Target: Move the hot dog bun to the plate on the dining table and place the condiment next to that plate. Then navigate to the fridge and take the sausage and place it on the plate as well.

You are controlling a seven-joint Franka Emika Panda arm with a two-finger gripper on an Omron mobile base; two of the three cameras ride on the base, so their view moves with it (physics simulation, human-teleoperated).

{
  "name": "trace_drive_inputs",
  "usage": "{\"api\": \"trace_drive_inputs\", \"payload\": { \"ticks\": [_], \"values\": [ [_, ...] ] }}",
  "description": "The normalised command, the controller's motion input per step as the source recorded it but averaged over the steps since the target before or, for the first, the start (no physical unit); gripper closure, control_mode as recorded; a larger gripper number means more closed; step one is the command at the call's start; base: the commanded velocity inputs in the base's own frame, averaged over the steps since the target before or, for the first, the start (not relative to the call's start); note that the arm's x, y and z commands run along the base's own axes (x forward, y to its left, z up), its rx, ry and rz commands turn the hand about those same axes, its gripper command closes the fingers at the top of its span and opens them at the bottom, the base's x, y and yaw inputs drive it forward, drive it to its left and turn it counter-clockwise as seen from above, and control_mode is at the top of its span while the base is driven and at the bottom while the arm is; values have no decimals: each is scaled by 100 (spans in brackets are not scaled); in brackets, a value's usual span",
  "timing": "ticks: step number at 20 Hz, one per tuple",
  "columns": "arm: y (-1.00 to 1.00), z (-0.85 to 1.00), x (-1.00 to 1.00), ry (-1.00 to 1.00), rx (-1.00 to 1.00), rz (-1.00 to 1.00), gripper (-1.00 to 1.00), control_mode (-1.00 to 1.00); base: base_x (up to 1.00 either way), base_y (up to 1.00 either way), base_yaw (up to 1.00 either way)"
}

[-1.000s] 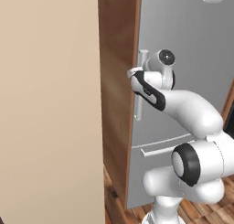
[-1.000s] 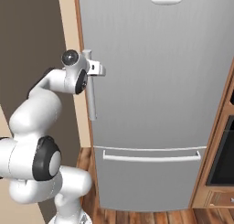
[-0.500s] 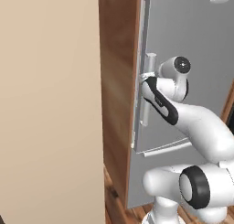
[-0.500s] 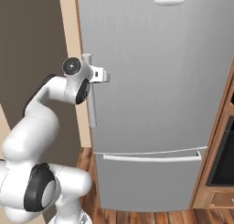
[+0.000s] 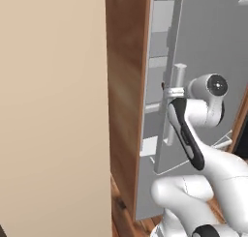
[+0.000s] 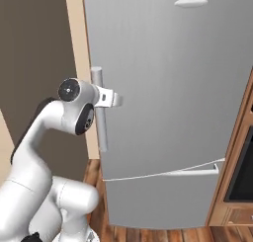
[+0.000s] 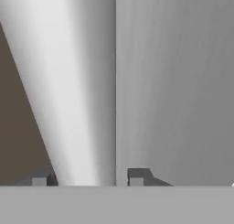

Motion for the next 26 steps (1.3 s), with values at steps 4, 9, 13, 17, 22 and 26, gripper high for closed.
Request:
{"api": "trace_drive_inputs", "payload": {
  "ticks": [4, 9, 13, 17, 22, 26],
  "values": [
    [-100, 0, -85, 0, 2, -20, 100, -100, 0, 0, 0],
    [-100, 0, -82, 0, 1, -22, 100, -100, 0, 0, 0],
    [-100, 8, -89, 0, 5, -14, -100, -100, 0, 0, 0],
    [-45, 32, -100, -2, 20, 0, -100, -100, 0, 0, 0],
    [45, 37, -100, 0, 14, 2, -100, -100, 0, 0, 0],
    [99, 33, -100, 0, 0, 0, -100, -100, 0, 0, 0]
  ]
}}
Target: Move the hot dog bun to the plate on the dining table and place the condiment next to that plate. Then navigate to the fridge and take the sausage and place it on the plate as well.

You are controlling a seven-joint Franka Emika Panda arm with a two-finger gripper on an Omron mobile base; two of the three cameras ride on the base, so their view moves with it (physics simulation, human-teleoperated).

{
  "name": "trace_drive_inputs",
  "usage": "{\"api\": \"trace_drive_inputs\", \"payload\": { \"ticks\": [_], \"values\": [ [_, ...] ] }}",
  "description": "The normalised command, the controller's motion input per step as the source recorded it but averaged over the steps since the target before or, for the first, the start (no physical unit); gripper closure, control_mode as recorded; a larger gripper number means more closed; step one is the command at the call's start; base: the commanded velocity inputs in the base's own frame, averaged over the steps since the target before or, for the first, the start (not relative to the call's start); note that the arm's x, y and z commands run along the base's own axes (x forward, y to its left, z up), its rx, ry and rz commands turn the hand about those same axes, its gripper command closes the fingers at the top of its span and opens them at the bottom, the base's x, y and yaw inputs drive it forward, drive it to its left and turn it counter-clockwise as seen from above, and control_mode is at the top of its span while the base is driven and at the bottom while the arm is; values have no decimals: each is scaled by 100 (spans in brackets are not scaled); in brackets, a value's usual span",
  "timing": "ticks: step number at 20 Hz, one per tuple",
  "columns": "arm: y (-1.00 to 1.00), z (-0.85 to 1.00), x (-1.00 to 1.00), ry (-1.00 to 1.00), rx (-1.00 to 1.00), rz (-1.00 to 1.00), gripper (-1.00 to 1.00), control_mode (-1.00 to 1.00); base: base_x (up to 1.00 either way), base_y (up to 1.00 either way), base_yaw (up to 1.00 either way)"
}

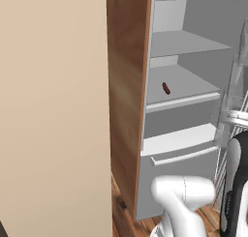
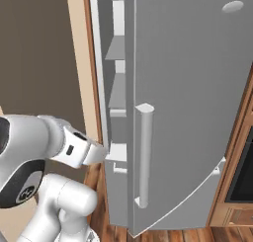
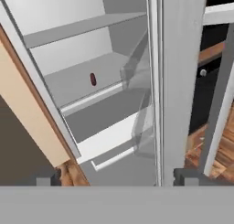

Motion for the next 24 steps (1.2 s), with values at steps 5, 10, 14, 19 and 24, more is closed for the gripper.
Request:
{"api": "trace_drive_inputs", "payload": {
  "ticks": [5, 10, 14, 19, 24],
  "values": [
    [98, 39, -68, 1, -1, 0, -100, -100, 0, 0, 0],
    [19, 26, 69, 13, -1, 0, -100, -100, 0, 0, 0],
    [-32, 9, 100, 17, 0, -1, -100, -100, 0, 0, 0],
    [-68, 0, 96, 14, 0, -7, -100, -100, 0, 0, 0],
    [-84, -7, 74, 10, -7, -16, -100, -100, 0, 0, 0]
  ]
}}
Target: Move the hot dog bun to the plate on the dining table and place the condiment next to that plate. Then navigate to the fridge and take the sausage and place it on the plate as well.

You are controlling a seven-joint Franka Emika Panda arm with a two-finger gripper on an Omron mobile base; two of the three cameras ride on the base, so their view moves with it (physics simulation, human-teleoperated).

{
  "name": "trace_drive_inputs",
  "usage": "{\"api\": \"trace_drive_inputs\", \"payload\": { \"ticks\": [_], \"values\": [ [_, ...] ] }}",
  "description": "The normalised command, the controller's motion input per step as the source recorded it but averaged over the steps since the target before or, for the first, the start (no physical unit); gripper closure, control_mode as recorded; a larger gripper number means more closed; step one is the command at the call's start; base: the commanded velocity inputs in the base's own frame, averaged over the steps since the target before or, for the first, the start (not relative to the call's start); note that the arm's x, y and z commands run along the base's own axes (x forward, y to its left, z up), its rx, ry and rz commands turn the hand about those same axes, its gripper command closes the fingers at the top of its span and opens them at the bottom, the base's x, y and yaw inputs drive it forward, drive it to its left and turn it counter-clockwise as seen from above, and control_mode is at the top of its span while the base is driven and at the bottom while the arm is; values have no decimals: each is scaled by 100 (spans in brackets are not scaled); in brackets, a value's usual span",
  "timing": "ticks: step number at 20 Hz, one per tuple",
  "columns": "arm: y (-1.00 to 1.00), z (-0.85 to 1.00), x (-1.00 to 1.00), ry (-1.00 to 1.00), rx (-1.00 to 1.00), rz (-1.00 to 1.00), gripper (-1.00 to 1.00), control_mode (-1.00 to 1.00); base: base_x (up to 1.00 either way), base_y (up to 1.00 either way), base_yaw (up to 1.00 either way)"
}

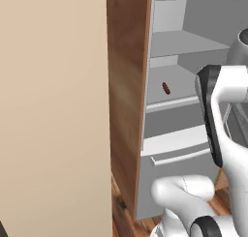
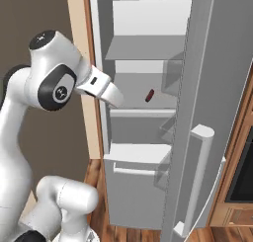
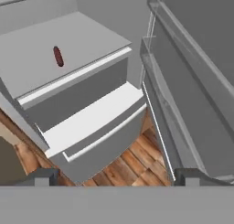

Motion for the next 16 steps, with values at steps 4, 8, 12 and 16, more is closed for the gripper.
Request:
{"api": "trace_drive_inputs", "payload": {
  "ticks": [4, 8, 12, 16],
  "values": [
    [-91, -27, 54, 8, -7, -18, -100, -100, 0, 0, 0],
    [-90, -39, 39, 9, -5, -15, -100, -100, 0, 0, 0],
    [-80, -44, 37, 13, -5, -14, -100, -100, 0, 0, 0],
    [-75, -45, 25, 12, -6, -13, -100, -100, 0, 0, 0]
  ]
}}
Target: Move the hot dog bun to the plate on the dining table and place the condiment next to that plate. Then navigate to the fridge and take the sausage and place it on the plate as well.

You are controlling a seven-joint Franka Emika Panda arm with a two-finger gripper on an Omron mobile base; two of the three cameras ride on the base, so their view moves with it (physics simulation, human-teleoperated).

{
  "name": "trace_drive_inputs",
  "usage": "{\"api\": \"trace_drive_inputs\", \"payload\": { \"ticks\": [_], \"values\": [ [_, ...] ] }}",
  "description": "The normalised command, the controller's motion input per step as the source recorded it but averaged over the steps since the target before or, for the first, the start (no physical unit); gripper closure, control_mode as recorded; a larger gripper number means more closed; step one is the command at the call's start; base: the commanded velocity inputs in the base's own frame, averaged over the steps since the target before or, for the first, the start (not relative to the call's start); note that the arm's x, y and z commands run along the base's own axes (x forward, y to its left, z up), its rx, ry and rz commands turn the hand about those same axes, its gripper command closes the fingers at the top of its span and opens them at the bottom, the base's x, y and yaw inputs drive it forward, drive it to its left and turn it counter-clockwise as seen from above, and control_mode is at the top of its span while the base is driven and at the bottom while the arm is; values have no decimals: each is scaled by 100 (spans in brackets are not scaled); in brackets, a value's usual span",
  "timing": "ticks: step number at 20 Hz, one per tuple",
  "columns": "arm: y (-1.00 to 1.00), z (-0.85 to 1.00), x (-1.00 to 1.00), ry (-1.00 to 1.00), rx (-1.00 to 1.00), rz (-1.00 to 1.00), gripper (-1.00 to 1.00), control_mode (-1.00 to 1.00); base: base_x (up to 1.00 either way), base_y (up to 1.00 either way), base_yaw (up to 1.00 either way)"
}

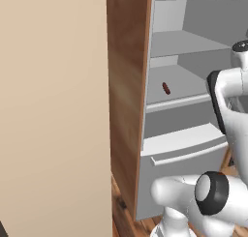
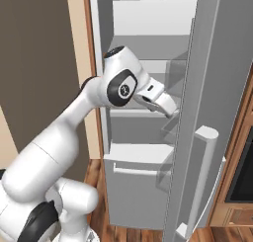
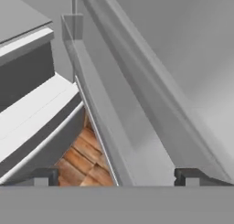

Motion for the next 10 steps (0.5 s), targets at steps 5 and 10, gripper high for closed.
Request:
{"api": "trace_drive_inputs", "payload": {
  "ticks": [5, 10],
  "values": [
    [-74, -44, 10, 9, -6, -12, -100, -100, 0, 0, 0],
    [-91, -41, 2, 6, -6, -12, -100, -100, 0, 0, 0]
  ]
}}
